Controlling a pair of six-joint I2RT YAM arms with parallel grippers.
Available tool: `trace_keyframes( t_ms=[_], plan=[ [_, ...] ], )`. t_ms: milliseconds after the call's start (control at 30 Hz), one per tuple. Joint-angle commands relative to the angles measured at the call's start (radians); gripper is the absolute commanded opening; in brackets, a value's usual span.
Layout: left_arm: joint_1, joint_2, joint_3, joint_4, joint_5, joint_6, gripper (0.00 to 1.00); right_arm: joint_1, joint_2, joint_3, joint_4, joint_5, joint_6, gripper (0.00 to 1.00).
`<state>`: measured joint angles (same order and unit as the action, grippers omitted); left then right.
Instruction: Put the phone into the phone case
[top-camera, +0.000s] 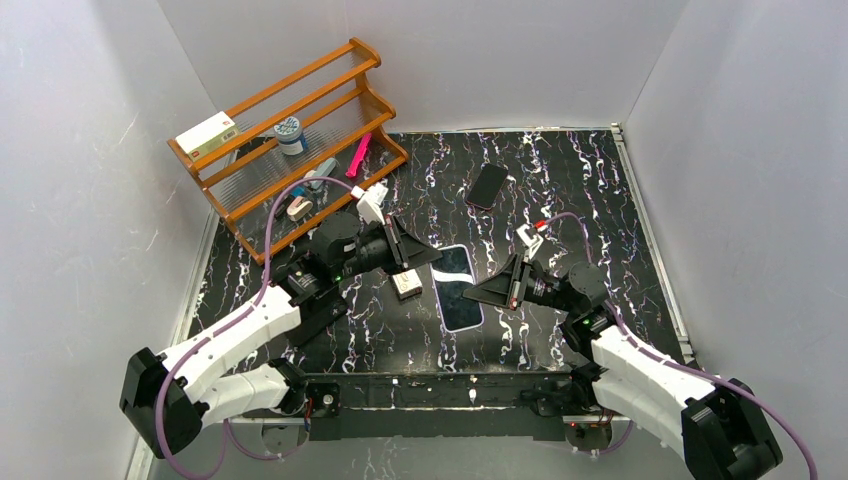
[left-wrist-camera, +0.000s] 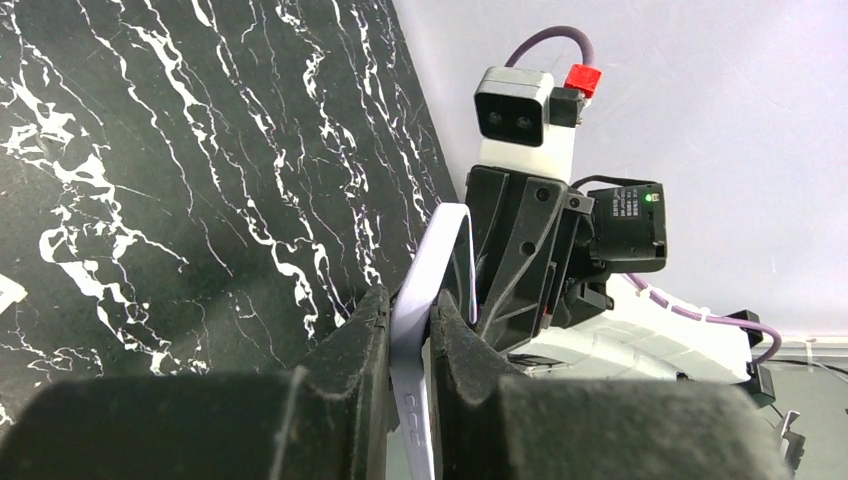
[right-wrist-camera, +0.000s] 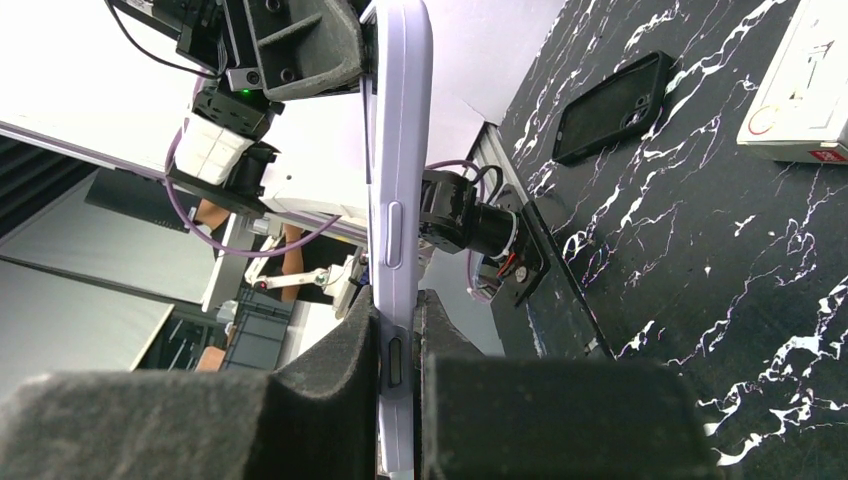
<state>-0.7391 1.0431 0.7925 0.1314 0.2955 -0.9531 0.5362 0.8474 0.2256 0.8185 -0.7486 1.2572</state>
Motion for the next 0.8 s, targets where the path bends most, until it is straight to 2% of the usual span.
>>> trace_keyframes(
  t_ms=[0, 67, 100, 200, 233, 267, 400, 500, 600, 767],
  plan=[
    [-0.002, 0.017, 0.039, -0.108, -0.050, 0.076, 0.00, 0.004, -0.011, 0.028, 0.048, 0.016, -0.029, 0.01],
    [-0.002, 0.022, 0.058, -0.169, -0.074, 0.102, 0.00, 0.003, -0.013, 0.031, 0.022, 0.033, -0.040, 0.01],
    [-0.002, 0.024, 0.068, -0.192, -0.082, 0.113, 0.07, 0.004, -0.014, 0.032, 0.009, 0.040, -0.044, 0.01],
    [-0.002, 0.026, 0.097, -0.255, -0.113, 0.147, 0.45, 0.004, -0.014, 0.034, -0.013, 0.065, -0.054, 0.01],
    [-0.002, 0.025, 0.106, -0.282, -0.124, 0.159, 0.53, 0.004, -0.013, 0.035, -0.022, 0.076, -0.058, 0.01],
    [-0.001, 0.024, 0.116, -0.300, -0.134, 0.173, 0.60, 0.004, -0.014, 0.038, -0.038, 0.088, -0.066, 0.01],
    [-0.001, 0.011, 0.156, -0.400, -0.197, 0.247, 0.71, 0.004, -0.004, 0.073, -0.178, 0.139, -0.142, 0.01],
    [-0.001, -0.005, 0.197, -0.496, -0.266, 0.332, 0.97, 0.002, 0.035, 0.143, -0.385, 0.188, -0.276, 0.01],
    [-0.002, -0.018, 0.221, -0.589, -0.355, 0.410, 0.98, 0.004, 0.092, 0.212, -0.574, 0.260, -0.387, 0.01],
    [-0.001, -0.056, 0.217, -0.694, -0.472, 0.514, 0.98, -0.004, 0.218, 0.270, -0.622, 0.320, -0.450, 0.01]
  ],
)
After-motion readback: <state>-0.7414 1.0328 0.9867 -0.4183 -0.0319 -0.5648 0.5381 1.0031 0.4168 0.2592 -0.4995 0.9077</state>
